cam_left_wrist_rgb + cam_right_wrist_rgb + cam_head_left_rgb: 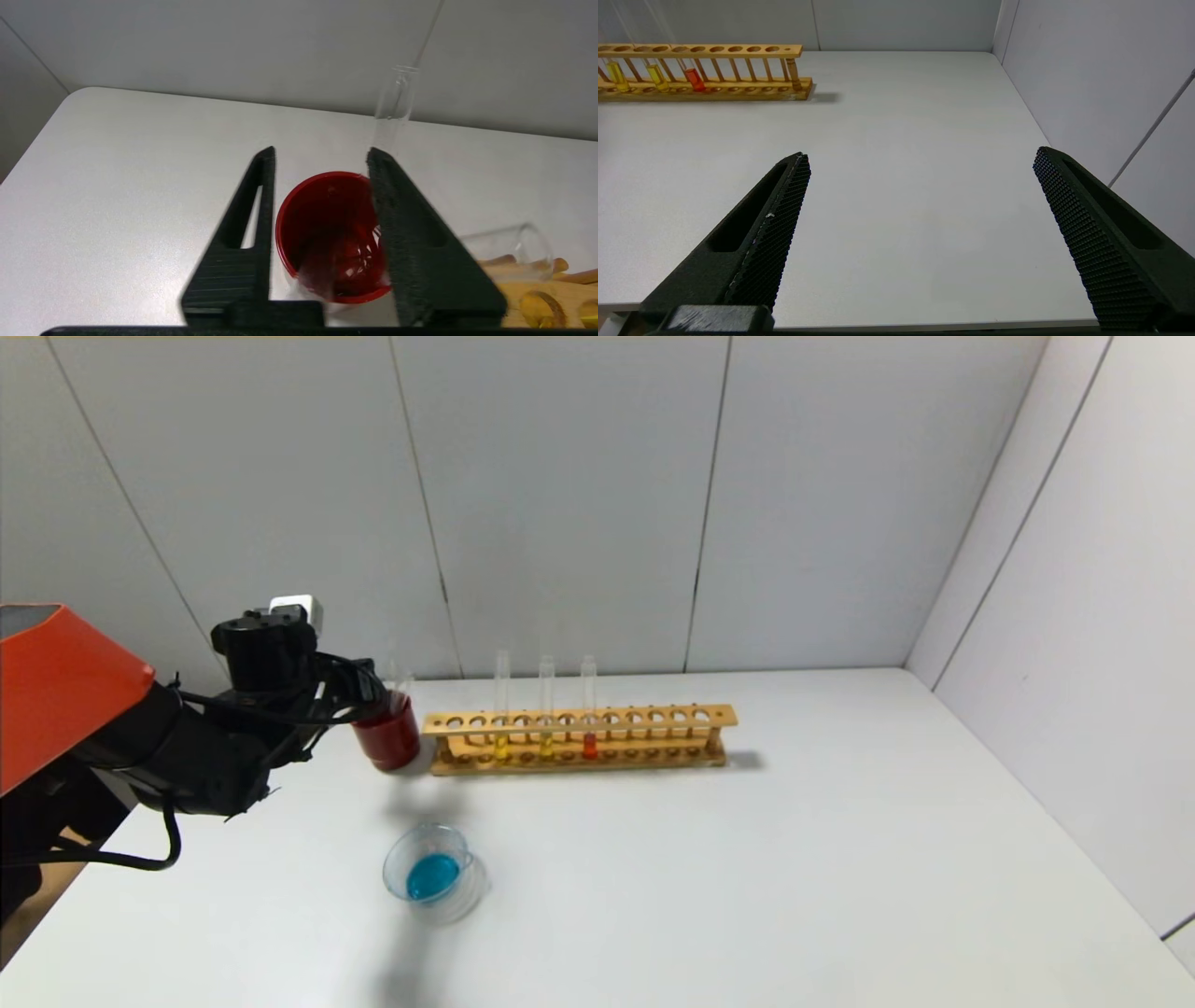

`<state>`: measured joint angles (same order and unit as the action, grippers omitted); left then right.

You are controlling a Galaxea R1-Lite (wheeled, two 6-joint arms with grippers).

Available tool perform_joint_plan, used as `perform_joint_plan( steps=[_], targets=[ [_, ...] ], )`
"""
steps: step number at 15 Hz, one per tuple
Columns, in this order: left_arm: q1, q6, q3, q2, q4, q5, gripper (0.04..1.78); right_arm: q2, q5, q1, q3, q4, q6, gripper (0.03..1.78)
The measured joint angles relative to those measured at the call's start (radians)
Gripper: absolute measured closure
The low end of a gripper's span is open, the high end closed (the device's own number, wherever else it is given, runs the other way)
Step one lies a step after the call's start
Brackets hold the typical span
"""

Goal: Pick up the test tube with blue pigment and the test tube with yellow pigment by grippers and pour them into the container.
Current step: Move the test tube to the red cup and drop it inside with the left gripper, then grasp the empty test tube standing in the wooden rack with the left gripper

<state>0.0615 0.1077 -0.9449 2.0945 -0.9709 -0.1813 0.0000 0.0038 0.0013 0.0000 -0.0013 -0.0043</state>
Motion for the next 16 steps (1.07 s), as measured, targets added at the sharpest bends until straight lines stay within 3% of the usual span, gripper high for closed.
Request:
perform_joint_plan(
  steps=[3,6,10,16],
  targets=[
    [0.001,0.0,0.002,-0.01,-0.015,-0.002,0.48,0.0,0.0,0.0,0.0,0.0,0.0,0.06],
    [0.001,0.002,0.013,-0.063,-0.002,-0.005,0.17,0.0,0.0,0.0,0.0,0.0,0.0,0.06],
    [0.001,0.001,0.04,-0.208,0.075,-0.011,0.07,0.0,0.0,0.0,0.0,0.0,0.0,0.06],
    [0.055,-0.001,0.09,-0.493,0.352,-0.012,0.07,0.0,0.0,0.0,0.0,0.0,0.0,0.06]
  ],
)
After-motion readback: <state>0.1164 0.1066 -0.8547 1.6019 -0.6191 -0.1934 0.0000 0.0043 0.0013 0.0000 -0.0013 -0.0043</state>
